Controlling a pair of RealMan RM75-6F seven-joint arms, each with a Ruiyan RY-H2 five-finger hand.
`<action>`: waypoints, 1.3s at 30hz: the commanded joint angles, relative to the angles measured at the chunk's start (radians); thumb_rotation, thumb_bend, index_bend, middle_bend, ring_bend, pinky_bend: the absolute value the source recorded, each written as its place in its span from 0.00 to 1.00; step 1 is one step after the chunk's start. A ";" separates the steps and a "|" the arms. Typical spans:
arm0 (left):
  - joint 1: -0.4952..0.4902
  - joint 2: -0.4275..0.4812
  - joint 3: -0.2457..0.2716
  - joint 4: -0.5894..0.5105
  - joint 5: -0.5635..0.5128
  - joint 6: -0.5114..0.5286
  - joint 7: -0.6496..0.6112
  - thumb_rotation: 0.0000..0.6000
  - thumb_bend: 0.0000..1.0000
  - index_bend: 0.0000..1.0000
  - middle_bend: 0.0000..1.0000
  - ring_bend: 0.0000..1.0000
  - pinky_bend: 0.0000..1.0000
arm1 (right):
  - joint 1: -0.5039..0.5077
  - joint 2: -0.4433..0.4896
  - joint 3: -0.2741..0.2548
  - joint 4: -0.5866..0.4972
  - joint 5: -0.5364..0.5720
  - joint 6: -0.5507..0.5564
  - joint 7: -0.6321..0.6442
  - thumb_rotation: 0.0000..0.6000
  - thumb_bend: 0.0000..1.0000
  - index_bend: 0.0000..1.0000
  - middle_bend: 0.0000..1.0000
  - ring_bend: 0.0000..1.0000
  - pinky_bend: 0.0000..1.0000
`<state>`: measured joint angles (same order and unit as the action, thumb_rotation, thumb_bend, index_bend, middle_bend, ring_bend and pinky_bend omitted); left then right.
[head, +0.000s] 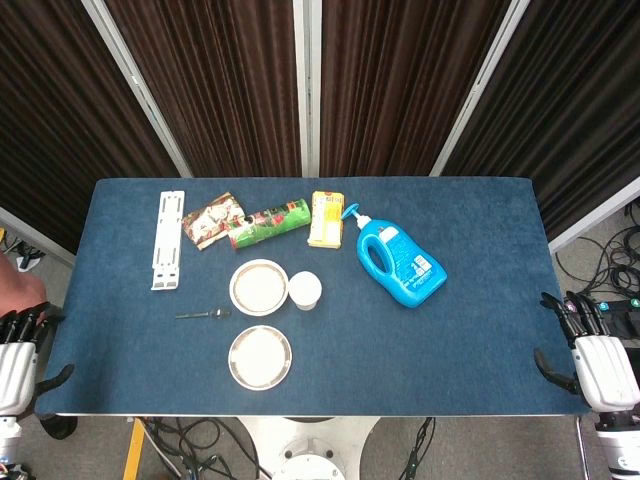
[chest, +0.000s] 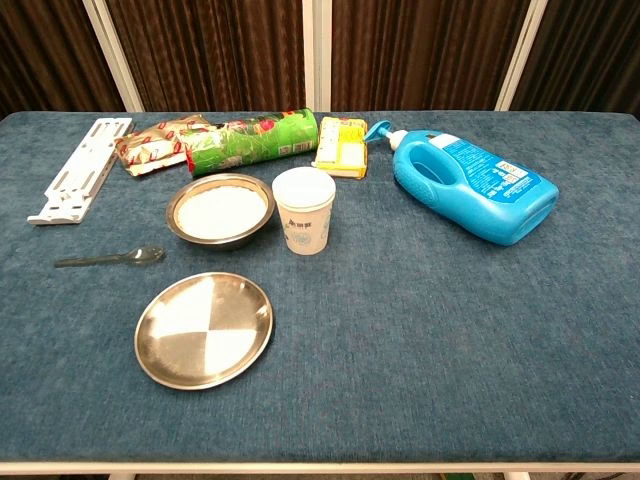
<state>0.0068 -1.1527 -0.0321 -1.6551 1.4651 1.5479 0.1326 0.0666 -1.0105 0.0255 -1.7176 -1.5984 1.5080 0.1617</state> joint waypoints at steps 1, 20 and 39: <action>-0.003 0.000 -0.001 0.002 -0.003 -0.008 -0.007 1.00 0.22 0.31 0.23 0.16 0.12 | 0.001 -0.002 0.000 0.001 -0.002 -0.001 0.000 1.00 0.30 0.08 0.20 0.00 0.00; -0.214 0.046 -0.090 -0.020 -0.021 -0.259 -0.125 1.00 0.22 0.35 0.35 0.26 0.23 | 0.012 0.015 0.010 0.012 -0.002 -0.004 0.008 1.00 0.30 0.08 0.20 0.00 0.00; -0.536 -0.206 -0.133 0.160 -0.403 -0.782 -0.079 1.00 0.24 0.52 0.91 0.90 1.00 | 0.052 0.011 0.026 0.030 0.045 -0.075 0.013 1.00 0.30 0.08 0.20 0.00 0.00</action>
<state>-0.5067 -1.3277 -0.1721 -1.5234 1.0892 0.7936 0.0521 0.1176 -0.9996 0.0512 -1.6877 -1.5539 1.4340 0.1743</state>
